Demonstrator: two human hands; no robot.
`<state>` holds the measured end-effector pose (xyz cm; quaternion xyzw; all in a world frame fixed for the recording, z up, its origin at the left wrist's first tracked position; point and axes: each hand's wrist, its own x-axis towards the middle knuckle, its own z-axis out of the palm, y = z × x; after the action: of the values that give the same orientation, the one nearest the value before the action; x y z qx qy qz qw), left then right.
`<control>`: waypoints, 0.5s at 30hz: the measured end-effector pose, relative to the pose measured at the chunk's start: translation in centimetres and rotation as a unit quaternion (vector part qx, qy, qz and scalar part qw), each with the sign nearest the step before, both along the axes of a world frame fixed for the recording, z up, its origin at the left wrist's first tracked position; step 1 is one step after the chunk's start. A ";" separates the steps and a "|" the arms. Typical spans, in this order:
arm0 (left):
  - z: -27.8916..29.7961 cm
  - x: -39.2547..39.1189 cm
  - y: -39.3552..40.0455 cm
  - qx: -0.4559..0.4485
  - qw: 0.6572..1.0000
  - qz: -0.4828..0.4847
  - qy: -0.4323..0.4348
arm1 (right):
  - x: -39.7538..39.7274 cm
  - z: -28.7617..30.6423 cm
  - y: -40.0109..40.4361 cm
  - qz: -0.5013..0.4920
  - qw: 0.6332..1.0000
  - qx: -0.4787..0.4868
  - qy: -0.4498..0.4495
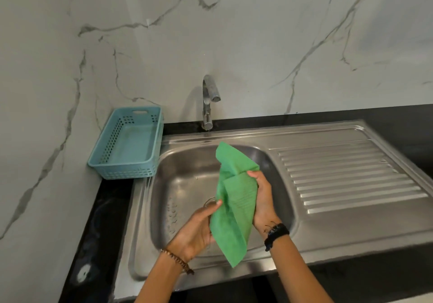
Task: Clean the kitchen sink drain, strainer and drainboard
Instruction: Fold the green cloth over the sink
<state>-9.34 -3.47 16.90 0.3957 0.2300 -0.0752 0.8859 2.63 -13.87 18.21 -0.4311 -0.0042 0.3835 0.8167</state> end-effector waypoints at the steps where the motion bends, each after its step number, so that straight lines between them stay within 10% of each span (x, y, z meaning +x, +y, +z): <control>1: 0.0 -0.1 0.5 0.022 1.000 0.006 0.002 | 0.5 0.0 -0.5 -0.001 1.000 0.007 0.000; 15: 1.3 -0.1 6.4 0.309 0.939 0.148 0.018 | 1.9 -1.6 -2.3 0.112 0.979 -0.130 -0.112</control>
<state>-9.43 2.97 18.21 0.6097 0.3136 0.1247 0.7172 4.55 -16.20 16.59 -0.5706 -0.0937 0.4189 0.7001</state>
